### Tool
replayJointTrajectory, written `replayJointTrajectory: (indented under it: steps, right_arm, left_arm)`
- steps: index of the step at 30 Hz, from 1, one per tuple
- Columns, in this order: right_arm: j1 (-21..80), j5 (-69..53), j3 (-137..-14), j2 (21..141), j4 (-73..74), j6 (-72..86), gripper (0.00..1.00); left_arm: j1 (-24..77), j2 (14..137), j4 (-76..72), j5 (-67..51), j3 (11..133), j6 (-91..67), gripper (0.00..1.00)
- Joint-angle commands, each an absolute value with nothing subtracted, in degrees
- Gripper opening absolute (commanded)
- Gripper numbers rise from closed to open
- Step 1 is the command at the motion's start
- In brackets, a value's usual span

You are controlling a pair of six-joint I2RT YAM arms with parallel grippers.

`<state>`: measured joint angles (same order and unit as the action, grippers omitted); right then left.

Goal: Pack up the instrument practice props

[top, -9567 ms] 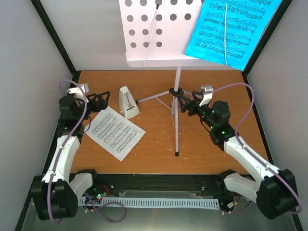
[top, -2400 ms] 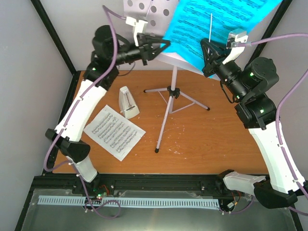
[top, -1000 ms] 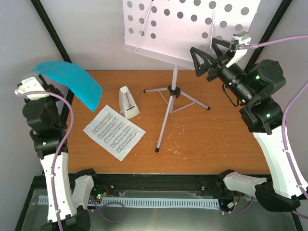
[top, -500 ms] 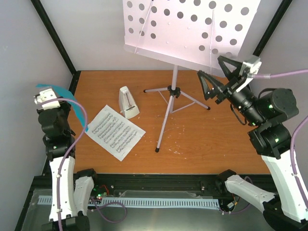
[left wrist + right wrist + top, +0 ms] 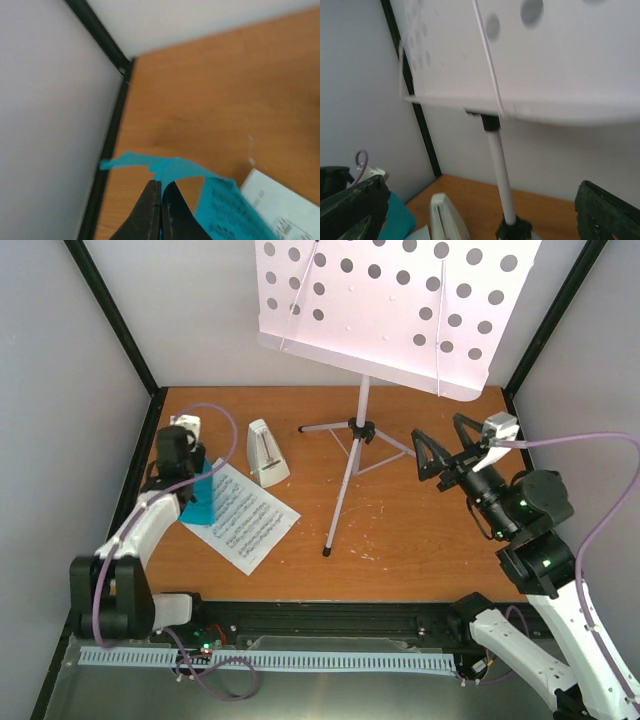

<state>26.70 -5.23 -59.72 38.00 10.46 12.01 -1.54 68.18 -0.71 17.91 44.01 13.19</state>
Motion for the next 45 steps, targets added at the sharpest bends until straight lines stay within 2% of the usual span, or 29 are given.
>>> replayJointTrajectory:
  steps: [1, 6, 9, 11, 15, 17, 22, 25, 31, 35, 39, 42, 45]
  right_arm:
    - [26.77, -1.8, -54.92, 36.79, 10.45, 15.23, 1.0]
    - [26.72, -1.49, -51.17, 36.82, 10.19, 16.42, 1.0]
    - [26.72, -1.34, -50.06, 37.32, 10.36, 16.88, 1.0]
    - [26.72, -1.06, -49.19, 37.45, 10.3, 17.2, 1.0]
    - [26.72, -0.31, -47.99, 37.62, 10.98, 17.41, 1.0]
    - [26.72, 0.02, -47.62, 37.61, 11.56, 17.5, 1.0]
    - [26.78, 0.16, -46.32, 36.37, 11.82, 17.56, 1.0]
    - [26.75, 1.63, -45.37, 34.85, 12.2, 18.45, 1.0]
    - [26.69, -0.2, -44.78, 33.75, 12.66, 17.87, 1.0]
    - [26.72, 3.15, -44.82, 36.96, 15.18, 24.11, 1.0]
    - [26.67, 0.3, -44.93, 42.11, 15.91, 28.79, 1.0]
    - [26.18, -2.35, -44.82, 45.06, 15.36, 31.58, 1.0]
    - [25.44, -4.41, -43.53, 45.91, 13.72, 33.71, 1.0]
  left_arm:
    - [1.9, 77.6, 4.62, 19.03, 49.35, 15.91, 0.0]
    - [3.78, 84.84, 7.93, 17.45, 52.42, 15.02, 0.01]
    - [4.09, 86.58, 8.78, 15.99, 53.64, 13.89, 0.07]
    - [4.07, 87.03, 11.03, 14.71, 54.44, 12.9, 0.19]
    - [4.04, 85.9, 11.44, 14.95, 55.09, 11.43, 0.54]
    - [4.05, 84.08, 11.14, 15.95, 55.11, 11.02, 0.67]
    - [4.13, 73.59, 8.13, 17.39, 54.1, 11.5, 0.83]
    - [4.13, 66.79, 8.0, 12.39, 54.93, 12.05, 0.91]
    - [4.41, 60.87, 13.78, -11.52, 61.15, 2.53, 0.89]
    - [10.0, 60.2, 6.4, -25.46, 58.47, -10.23, 0.85]
    - [20.3, 63.69, -0.41, -29.22, 55.92, -19.55, 0.82]
    - [28.99, 68.58, -4.27, -28.53, 55.38, -20.43, 0.82]
    - [33.63, 74.38, -6.13, -27.94, 56.3, -20.52, 0.82]
